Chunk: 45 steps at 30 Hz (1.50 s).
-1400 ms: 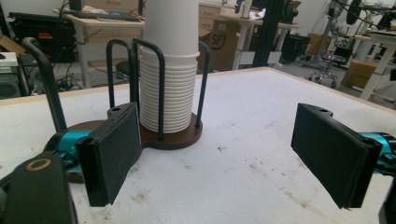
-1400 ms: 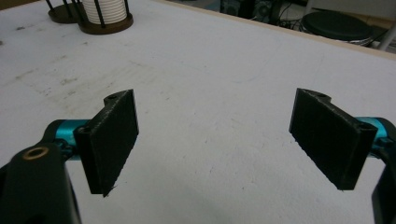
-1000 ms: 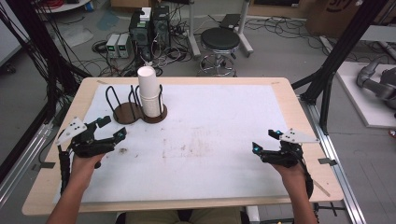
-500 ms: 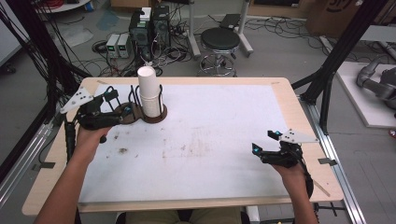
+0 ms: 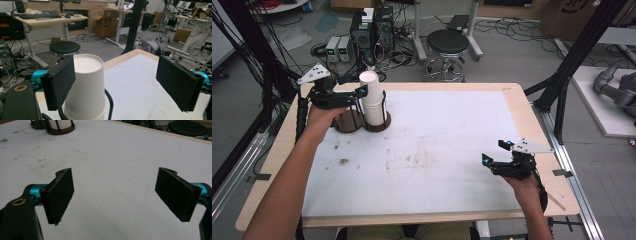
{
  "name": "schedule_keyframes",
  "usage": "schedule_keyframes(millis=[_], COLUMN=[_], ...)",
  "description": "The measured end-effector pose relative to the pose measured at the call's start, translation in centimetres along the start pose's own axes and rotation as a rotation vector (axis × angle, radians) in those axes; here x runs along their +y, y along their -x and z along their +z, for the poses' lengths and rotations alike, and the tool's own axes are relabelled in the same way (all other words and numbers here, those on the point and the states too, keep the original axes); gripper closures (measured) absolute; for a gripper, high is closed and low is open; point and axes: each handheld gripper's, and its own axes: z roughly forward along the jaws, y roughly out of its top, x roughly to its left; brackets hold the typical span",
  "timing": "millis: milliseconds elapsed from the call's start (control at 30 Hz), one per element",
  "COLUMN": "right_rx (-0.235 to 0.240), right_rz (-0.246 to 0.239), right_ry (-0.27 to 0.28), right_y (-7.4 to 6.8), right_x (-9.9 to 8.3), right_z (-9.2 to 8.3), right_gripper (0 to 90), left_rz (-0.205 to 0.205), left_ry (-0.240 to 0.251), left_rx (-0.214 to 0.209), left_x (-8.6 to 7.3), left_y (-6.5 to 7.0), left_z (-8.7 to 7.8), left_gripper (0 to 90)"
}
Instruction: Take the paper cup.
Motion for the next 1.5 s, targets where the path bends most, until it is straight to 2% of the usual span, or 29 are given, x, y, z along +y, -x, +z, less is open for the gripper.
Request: schedule_keyframes(millis=[133,233,267,367,400,433,467,767,933,1033,1167,1200,1300,1400,1433,1467,1500], right_rx=[0.004,0.005,0.005,0.002,0.003,0.003,0.009,0.008,0.011,0.01,0.008,0.007,0.006,0.009,0.009,0.01,0.01], right_rz=[0.002,0.006,0.006,0.005,0.005,0.005,0.008,0.006,0.014,0.008,0.01,0.011,0.011,0.013,0.012,0.011,0.011], right_ry=[-0.003,-0.004,-0.005,-0.001,-0.001,-0.001,-0.002,-0.007,-0.014,-0.017,-0.017,-0.017,-0.017,-0.018,-0.015,-0.018,-0.018], right_y=[0.0,0.1,0.1,0.1,0.1,0.1,0.1,0.2,0.2,0.3,0.4,0.4,0.4,0.3,0.2,0.2,0.2], right_x=[-0.1,-0.1,-0.2,-0.2,-0.2,-0.2,-0.2,-0.3,-0.4,-0.4,-0.4,-0.4,-0.5,-0.4,-0.4,-0.4,-0.4], right_z=[0.0,0.0,0.0,0.0,0.0,0.0,0.0,0.1,0.2,0.2,0.1,0.1,0.1,0.1,0.1,0.1,0.1], right_gripper=[15.8,15.8,15.8,15.8,15.8,15.8,15.8,15.8,15.8,15.8,15.9,15.9,15.9,15.9,15.8,15.8,15.8], left_rz=[-0.001,-0.002,-0.007,-0.02,-0.026,-0.026,-0.046,-0.061,-0.054,-0.052,-0.04,-0.048,-0.05,-0.046,-0.037,-0.018,-0.018], left_ry=[-0.028,-0.026,-0.043,-0.058,-0.075,-0.075,-0.083,-0.105,-0.124,-0.12,-0.113,-0.091,-0.073,-0.07,-0.063,-0.035,-0.035], left_rx=[0.022,0.036,0.053,0.07,0.094,0.094,0.112,0.113,0.118,0.113,0.126,0.127,0.128,0.108,0.106,0.106,0.106], left_x=[0.3,0.3,0.0,-0.5,-1.0,-1.0,-1.4,-2.3,-2.8,-2.8,-2.7,-2.4,-2.1,-1.0,-0.6,0.4,0.4], left_y=[-0.5,-0.9,-1.2,-1.7,-2.1,-2.1,-2.6,-2.8,-2.8,-2.8,-2.6,-2.5,-2.5,-2.4,-2.2,-1.9,-1.9], left_z=[1.0,1.9,2.4,3.1,3.6,3.6,4.2,5.9,6.6,6.7,6.8,6.6,6.2,5.9,5.8,5.5,5.5], left_gripper=[15.8,15.8,15.8,15.8,15.8,15.7,15.7,16.5,22.5,28.8,29.8,29.9,30.2,30.2,30.3,30.5,30.7])
